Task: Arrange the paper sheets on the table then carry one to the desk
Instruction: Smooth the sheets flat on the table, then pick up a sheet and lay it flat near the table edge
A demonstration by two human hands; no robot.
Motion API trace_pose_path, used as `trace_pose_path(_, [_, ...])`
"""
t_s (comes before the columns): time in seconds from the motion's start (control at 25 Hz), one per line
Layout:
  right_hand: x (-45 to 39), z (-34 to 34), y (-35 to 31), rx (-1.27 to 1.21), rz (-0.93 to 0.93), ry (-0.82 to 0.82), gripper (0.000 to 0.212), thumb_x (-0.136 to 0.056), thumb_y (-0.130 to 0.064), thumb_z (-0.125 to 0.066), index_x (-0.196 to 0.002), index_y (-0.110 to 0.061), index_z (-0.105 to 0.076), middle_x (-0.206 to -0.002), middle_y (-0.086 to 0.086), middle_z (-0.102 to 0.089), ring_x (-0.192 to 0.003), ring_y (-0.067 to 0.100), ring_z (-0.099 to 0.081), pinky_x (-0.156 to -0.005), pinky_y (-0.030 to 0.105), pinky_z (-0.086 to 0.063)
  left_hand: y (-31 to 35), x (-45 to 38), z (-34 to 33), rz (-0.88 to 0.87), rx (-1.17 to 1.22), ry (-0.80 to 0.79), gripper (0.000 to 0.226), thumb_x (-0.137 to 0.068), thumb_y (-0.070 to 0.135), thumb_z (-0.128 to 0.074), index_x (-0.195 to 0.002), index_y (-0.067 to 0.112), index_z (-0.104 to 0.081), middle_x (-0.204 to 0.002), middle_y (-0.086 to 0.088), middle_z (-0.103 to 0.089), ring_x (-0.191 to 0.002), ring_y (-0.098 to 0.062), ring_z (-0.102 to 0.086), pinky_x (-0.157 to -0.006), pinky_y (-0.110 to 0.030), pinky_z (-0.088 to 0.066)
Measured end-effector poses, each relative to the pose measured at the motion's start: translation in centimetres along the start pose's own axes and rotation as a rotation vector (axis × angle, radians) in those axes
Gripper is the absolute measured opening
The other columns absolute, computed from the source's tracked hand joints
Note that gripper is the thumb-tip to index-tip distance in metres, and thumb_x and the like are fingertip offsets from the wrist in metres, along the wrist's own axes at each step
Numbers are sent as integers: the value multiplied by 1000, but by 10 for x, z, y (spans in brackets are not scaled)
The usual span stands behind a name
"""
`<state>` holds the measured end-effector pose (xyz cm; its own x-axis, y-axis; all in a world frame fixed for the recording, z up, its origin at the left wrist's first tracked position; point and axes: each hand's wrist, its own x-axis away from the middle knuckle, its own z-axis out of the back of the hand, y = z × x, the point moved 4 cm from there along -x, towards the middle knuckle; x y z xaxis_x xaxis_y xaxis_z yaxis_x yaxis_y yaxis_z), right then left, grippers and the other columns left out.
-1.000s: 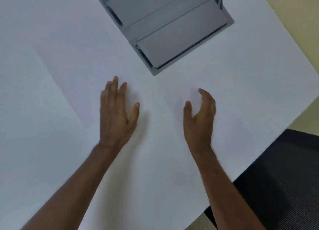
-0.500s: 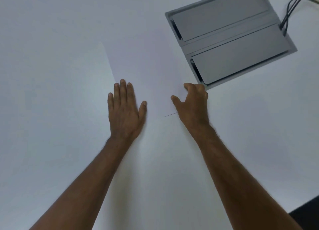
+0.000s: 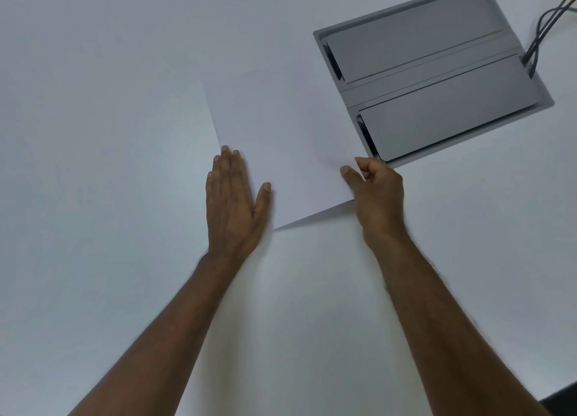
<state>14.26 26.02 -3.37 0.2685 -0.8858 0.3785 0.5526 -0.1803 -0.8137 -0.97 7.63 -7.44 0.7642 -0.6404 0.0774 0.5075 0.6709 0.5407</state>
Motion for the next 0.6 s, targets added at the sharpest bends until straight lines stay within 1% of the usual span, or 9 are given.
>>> trace_pose_path(0.12, [12,8,5,-185,-78,-4,26,-95,-22,-75,-120,-22,-73,-110,-9,-78,-105,7,-72,-93,27,-57,-4,-1,16,174,365,26,78,-108,45,-47,-168,15,-7,-177,0,-6,-163,-15,-4,-128,-23,-4])
trace_pose_path(0.2, [26,11,11,-255,-109,-7,16,-95,-23,-75,-109,-29,-73,-103,-14,-81,-97,0,-75,-90,28,-59,-6,-5,28,314,510,50,74,-105,48,-53,-165,20,-20,-171,2,-28,-158,-16,-24,-124,-24,-21])
trace_pose_path(0.28, [45,6,14,-329,-123,-28,14,-96,-21,-74,-109,-26,-75,-104,-9,-82,-100,6,-77,-94,33,-59,-13,-13,48,429,635,64,59,-102,45,-61,-154,22,-46,-141,8,-62,-130,-11,-57,-104,-18,-44])
trace_pose_path(0.32, [54,3,16,-359,-128,-39,16,-96,-19,-73,-112,-22,-75,-107,-5,-82,-104,12,-77,-98,36,-59,-17,-17,57,476,741,40,46,-101,42,-64,-142,22,-60,-121,13,-71,-112,-7,-67,-91,-17,-49])
trace_pose_path(0.36, [64,-2,17,-377,-135,-49,18,-97,-19,-73,-114,-20,-75,-110,-2,-82,-107,16,-77,-101,39,-58,-23,-19,66,505,847,-6,33,-100,39,-66,-128,22,-71,-107,14,-77,-97,-6,-71,-84,-19,-52])
trace_pose_path(0.44, [85,-14,20,-398,-150,-80,18,-97,-16,-72,-115,-17,-74,-111,1,-81,-109,21,-76,-104,43,-56,-35,-20,83,524,929,-105,20,-100,33,-67,-104,18,-80,-100,4,-82,-88,-13,-72,-86,-35,-58])
trace_pose_path(0.48, [95,-22,21,-410,-155,-105,18,-97,-14,-72,-114,-17,-74,-111,2,-81,-108,22,-76,-105,44,-56,-41,-19,92,525,932,-127,19,-100,30,-67,-99,17,-81,-103,-3,-83,-90,-18,-72,-94,-47,-59])
trace_pose_path(0.52, [105,-29,20,-423,-157,-132,17,-96,-12,-72,-112,-18,-74,-111,2,-82,-108,22,-76,-104,44,-56,-48,-17,100,522,935,-133,18,-100,27,-67,-98,16,-81,-106,-7,-83,-92,-21,-73,-99,-51,-57])
trace_pose_path(0.6, [124,-48,17,-461,-173,-168,21,-95,-6,-72,-112,-18,-72,-111,4,-81,-108,24,-76,-105,43,-56,-65,-15,119,506,930,-140,17,-101,24,-67,-99,16,-81,-109,-10,-82,-94,-22,-75,-100,-49,-58])
